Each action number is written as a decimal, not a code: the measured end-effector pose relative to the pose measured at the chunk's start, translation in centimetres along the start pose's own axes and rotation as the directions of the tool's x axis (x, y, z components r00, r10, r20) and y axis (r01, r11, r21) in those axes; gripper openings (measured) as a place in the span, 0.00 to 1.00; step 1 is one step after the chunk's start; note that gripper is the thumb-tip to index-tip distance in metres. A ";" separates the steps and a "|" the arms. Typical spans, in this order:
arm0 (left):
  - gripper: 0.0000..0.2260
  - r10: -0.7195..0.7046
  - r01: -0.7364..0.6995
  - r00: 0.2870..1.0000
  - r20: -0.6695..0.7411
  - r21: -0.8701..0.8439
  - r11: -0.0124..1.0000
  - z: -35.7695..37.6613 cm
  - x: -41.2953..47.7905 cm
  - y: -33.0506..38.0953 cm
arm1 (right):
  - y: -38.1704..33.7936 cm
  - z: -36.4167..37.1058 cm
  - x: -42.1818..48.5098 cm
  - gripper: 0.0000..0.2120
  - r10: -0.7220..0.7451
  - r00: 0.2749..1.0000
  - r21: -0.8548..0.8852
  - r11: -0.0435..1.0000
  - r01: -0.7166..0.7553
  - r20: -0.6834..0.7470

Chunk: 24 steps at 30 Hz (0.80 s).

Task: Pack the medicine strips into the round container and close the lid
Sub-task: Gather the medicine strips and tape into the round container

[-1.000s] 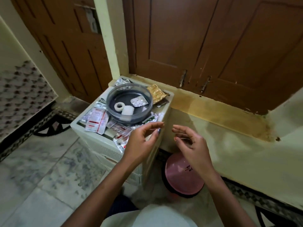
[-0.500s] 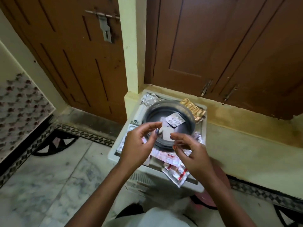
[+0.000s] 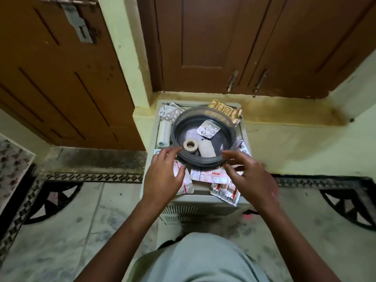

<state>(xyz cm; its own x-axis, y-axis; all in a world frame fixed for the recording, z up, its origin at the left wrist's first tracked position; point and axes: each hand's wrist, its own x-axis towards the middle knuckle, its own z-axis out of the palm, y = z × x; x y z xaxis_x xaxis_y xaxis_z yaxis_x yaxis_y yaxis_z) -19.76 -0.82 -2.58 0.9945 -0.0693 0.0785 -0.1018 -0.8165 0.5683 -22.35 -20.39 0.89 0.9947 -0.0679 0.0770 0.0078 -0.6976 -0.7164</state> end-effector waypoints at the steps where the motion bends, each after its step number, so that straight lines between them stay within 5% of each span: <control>1: 0.22 -0.025 0.025 1.000 -0.013 0.054 0.998 0.2 -0.3 -0.5 | 0.5 0.1 -0.1 0.10 0.035 0.999 -0.044 0.998 -0.035 -0.012; 7: 0.32 -0.109 0.106 0.994 0.000 0.230 0.967 1.8 -2.1 -3.1 | 4.9 1.6 -0.9 0.07 0.269 0.963 -0.204 0.942 -0.266 -0.014; 14: 0.36 -0.119 0.120 0.993 -0.014 0.122 0.985 3.4 -3.1 -2.5 | 6.2 3.0 -1.2 0.18 0.282 0.959 -0.192 0.940 -0.281 -0.025; 24: 0.33 -0.232 0.209 0.972 -0.051 -0.277 0.938 3.1 -2.5 -1.6 | 5.9 4.0 1.0 0.10 0.443 0.893 -0.012 0.896 -0.444 0.082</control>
<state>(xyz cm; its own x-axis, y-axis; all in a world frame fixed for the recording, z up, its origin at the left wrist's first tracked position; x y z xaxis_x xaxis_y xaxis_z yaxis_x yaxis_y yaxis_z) -21.97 -1.15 -6.22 0.9885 0.1508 -0.0137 0.1056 -0.6218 0.7760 -20.92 -21.73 -5.99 0.8999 -0.3111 -0.3056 -0.4355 -0.6036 -0.6679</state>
